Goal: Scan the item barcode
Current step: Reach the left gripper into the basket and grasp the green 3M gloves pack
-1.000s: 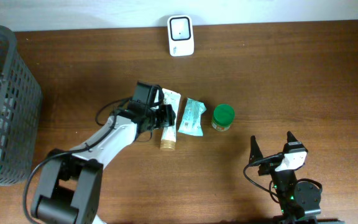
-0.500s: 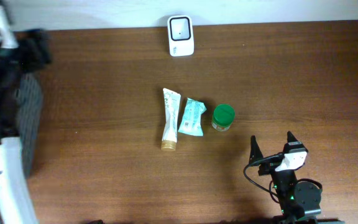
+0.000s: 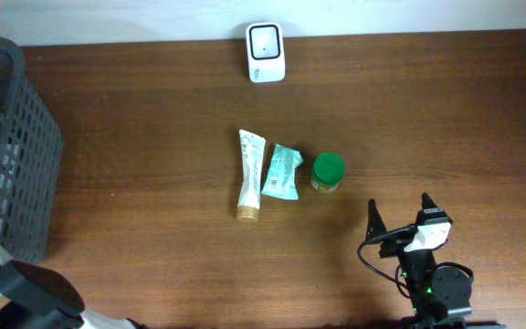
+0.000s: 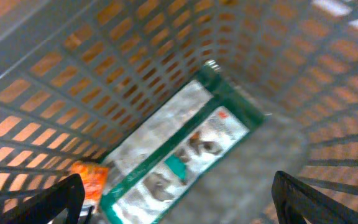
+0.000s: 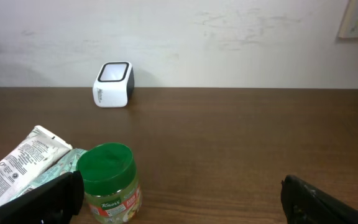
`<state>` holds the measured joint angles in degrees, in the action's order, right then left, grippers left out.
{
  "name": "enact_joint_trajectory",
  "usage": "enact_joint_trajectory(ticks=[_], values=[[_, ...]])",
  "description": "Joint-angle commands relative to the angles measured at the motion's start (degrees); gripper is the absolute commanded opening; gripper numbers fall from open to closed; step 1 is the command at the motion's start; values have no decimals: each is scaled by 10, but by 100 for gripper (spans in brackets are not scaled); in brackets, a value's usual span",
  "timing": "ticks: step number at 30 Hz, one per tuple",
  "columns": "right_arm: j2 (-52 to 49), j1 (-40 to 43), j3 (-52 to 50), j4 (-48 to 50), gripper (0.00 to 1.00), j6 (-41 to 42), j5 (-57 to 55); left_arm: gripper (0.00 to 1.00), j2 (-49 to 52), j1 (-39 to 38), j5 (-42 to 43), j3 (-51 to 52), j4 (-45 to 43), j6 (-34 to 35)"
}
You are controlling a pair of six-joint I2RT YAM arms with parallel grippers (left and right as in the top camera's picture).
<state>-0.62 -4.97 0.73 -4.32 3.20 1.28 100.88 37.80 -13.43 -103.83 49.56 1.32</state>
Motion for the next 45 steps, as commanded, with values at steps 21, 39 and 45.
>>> enact_joint_trajectory(ticks=[21, 39, 45], values=[[4, -1, -4, -1, 98, 3, -5, 92, 240, 63, 52, 111, -142, -298], [4, -1, -4, -1, 98, 3, -5, 2, 297, 61, 53, 110, -144, -297], [4, -1, -4, -1, 98, 3, -5, 0, 201, 57, 109, 109, -148, -290]])
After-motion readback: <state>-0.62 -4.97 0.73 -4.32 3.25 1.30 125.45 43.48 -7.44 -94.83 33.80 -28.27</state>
